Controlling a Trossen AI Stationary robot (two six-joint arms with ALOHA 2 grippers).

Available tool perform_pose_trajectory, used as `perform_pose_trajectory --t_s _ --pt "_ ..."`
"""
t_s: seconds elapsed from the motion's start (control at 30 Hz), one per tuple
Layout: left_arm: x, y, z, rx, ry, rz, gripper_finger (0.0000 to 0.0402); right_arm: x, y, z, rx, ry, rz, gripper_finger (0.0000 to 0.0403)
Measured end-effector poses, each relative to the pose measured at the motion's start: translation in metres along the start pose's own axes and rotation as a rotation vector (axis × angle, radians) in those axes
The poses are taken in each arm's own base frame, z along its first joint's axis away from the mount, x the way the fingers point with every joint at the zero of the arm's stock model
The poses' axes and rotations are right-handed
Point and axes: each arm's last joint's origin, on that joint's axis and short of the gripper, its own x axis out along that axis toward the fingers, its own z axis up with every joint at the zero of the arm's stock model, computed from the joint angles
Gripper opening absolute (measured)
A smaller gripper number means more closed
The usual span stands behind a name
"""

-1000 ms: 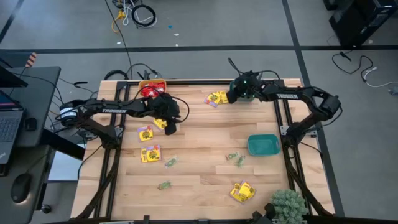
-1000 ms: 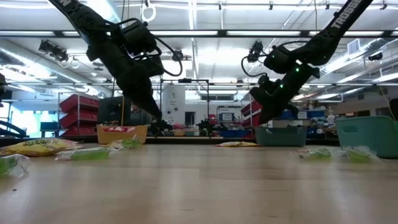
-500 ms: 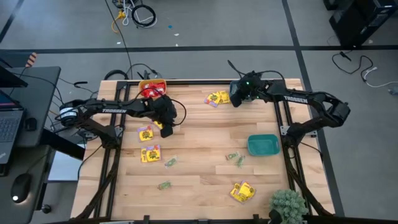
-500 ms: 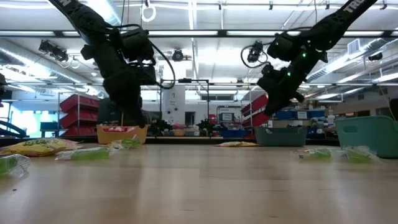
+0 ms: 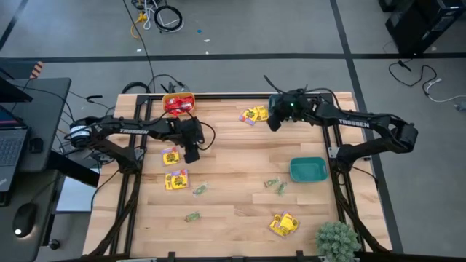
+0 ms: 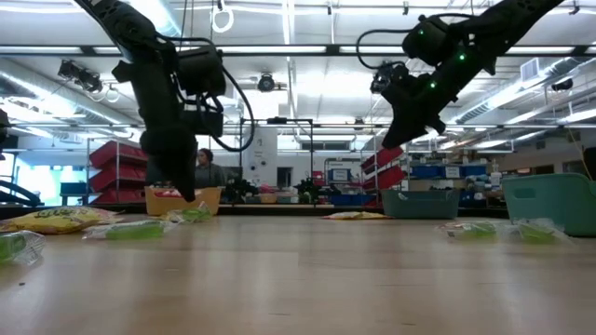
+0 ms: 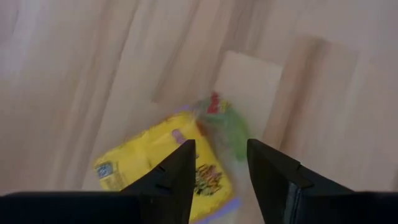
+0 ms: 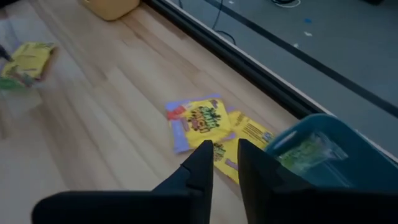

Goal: Sort candy
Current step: Put the green gummy into the blue bin

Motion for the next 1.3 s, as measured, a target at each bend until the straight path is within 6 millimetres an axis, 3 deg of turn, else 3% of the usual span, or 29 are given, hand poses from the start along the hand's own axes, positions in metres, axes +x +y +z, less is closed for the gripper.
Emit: perform_pose_trajectory --t_s 0.27,0.47,0.57,0.7,0.83,1.03,1.3 --pt "0.013 -0.001 -0.002 0.004 0.061 0.006 0.0175 0.000 0.002 0.000 -0.009 -0.008 0.008 0.0063" --pt "0.026 -0.002 -0.003 0.020 0.110 -0.027 0.0173 0.000 0.004 0.000 -0.014 -0.008 0.013 0.0062" --pt "0.026 -0.002 -0.003 0.035 0.104 0.001 0.0151 -0.001 0.007 0.000 -0.021 -0.007 0.021 0.0062" --pt "0.021 -0.002 -0.001 0.069 0.064 0.006 0.0083 -0.002 0.016 -0.001 -0.045 -0.013 0.052 0.0062" --pt "0.013 -0.006 0.008 0.122 -0.046 0.003 0.0011 -0.005 0.035 -0.002 -0.073 -0.038 0.135 0.0062" --pt "0.000 -0.016 0.033 0.225 -0.340 -0.093 0.0003 -0.014 0.071 -0.002 -0.038 -0.186 0.377 0.0074" --pt "-0.019 -0.026 0.062 0.310 -0.724 -0.254 0.0001 -0.031 0.105 -0.002 -0.064 -0.304 0.533 0.0127"
